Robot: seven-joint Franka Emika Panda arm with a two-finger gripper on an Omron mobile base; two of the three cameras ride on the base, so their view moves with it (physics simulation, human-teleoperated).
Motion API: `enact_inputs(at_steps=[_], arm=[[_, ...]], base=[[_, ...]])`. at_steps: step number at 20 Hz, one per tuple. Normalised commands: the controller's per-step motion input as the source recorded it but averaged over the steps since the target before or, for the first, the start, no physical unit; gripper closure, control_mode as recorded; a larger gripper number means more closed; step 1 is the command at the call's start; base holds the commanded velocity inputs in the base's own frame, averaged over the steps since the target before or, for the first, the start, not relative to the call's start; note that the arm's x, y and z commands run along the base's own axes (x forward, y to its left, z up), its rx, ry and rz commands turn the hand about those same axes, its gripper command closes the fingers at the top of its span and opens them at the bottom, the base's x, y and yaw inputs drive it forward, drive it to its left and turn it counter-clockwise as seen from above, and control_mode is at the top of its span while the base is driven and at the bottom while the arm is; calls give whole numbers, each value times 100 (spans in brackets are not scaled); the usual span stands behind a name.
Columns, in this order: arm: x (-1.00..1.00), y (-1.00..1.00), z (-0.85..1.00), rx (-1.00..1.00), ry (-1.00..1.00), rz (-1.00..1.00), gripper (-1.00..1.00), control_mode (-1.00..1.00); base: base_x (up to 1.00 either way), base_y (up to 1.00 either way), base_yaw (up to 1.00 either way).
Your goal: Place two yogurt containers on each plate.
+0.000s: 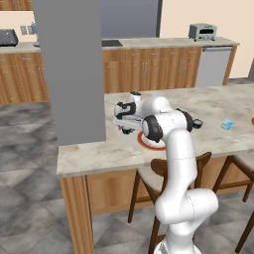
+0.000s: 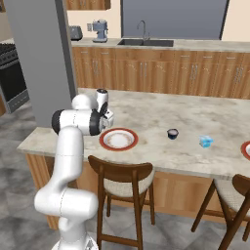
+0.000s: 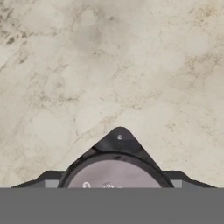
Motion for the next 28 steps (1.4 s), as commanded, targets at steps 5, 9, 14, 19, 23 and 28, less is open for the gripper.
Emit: enact_inputs(at_steps=[5, 9, 14, 19, 23, 28], arm=[[-16, -4, 8, 0, 0, -10, 100, -100], [-36, -12, 41, 0, 0, -11, 100, -100], [-47, -24, 39, 0, 0, -9, 100, -100], [-67, -48, 17, 0, 0, -7, 100, -100], [-66, -47, 3, 0, 0, -5, 100, -100], [-53, -34, 0, 0, 0, -3, 100, -100]], base=[[0, 0, 0], [0, 0, 0], [0, 0, 0], [0, 0, 0], [0, 0, 0], [0, 0, 0]])
